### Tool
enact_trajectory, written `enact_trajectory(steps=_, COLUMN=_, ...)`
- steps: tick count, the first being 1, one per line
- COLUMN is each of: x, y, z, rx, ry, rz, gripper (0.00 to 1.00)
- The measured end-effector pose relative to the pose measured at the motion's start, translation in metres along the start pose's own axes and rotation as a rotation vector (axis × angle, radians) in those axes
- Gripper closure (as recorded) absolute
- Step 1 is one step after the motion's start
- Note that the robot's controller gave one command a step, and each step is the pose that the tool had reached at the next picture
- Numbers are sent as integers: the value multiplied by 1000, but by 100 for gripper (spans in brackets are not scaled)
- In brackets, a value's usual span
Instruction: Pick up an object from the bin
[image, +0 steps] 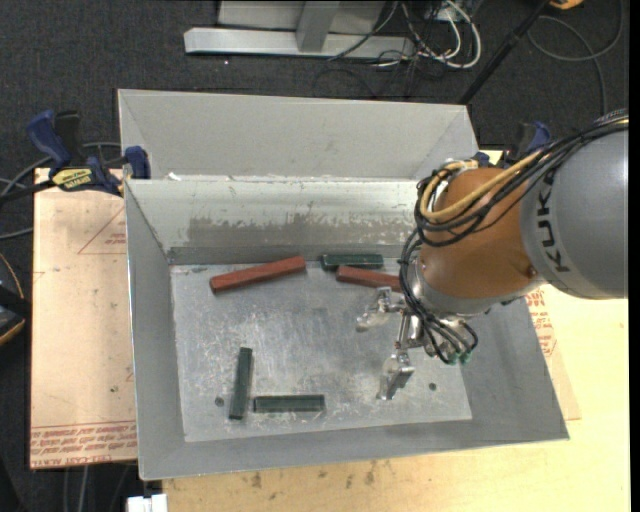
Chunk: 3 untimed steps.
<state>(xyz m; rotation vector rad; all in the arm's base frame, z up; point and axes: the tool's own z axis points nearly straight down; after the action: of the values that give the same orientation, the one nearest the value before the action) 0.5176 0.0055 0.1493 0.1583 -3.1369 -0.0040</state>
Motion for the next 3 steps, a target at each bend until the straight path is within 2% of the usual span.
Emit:
enact_trajectory(steps=1, x=-15, y=11, z=39, rx=1, ry=-3, rz=153, gripper=0)
enact_trajectory(steps=2, x=9, y=64, z=39, rx=2, ry=1, rz=-126, gripper=0)
enact_trajectory(steps=3, x=8, y=80, z=68, rx=-1, ry=-15, rz=50, gripper=100)
